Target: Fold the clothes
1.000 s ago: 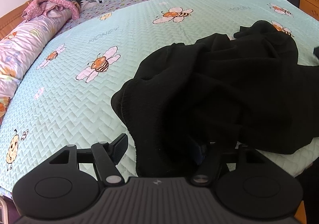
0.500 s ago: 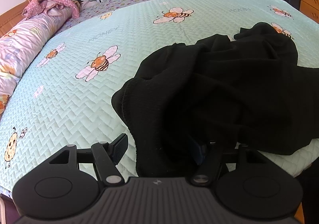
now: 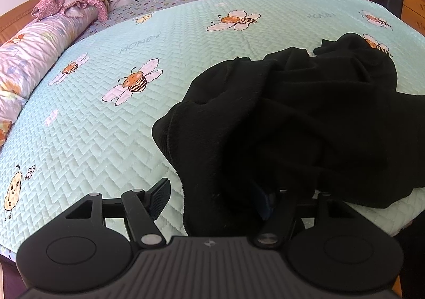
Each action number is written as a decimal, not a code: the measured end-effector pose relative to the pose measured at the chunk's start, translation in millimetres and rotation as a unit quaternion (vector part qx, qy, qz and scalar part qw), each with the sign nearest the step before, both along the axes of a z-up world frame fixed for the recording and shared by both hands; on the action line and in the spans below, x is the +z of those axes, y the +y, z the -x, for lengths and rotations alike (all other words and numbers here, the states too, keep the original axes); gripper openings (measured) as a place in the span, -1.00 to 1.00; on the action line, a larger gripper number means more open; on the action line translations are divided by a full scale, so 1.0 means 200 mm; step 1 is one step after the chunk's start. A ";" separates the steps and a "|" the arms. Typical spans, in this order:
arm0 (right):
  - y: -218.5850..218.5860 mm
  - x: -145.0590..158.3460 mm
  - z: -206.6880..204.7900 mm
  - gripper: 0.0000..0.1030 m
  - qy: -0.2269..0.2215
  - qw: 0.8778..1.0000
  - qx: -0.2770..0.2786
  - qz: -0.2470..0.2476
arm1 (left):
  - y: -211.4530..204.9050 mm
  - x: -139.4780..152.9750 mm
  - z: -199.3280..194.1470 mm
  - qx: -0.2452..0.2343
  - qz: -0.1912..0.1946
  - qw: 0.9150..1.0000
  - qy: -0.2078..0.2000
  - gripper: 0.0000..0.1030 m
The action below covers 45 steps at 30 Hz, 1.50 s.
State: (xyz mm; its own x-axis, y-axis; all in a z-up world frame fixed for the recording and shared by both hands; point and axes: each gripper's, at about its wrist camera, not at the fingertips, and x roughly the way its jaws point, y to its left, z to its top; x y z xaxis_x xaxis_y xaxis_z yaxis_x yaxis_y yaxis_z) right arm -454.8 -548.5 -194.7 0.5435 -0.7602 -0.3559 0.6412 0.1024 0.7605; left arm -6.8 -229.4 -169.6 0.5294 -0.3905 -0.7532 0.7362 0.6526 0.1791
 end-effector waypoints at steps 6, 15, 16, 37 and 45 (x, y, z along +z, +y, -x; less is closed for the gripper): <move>0.07 0.02 -0.34 0.21 -0.014 0.993 0.117 -0.017 | 0.02 0.01 -0.01 0.001 0.004 1.000 0.003 0.32; 0.13 -0.01 -0.64 0.23 0.009 0.978 0.201 -0.050 | 0.06 0.05 -0.02 0.007 0.026 1.000 0.002 0.33; 0.14 -0.02 -0.65 0.23 0.009 0.978 0.203 -0.053 | 0.06 0.06 -0.02 0.006 0.031 1.000 -0.002 0.33; -0.28 -0.06 -1.23 0.58 0.072 0.960 0.255 -0.091 | -0.11 -0.08 -0.24 0.014 0.000 0.998 0.066 0.36; -0.34 -0.17 -1.55 0.48 0.145 0.941 0.289 -0.098 | -0.10 -0.13 -0.29 0.011 0.049 0.992 0.112 0.14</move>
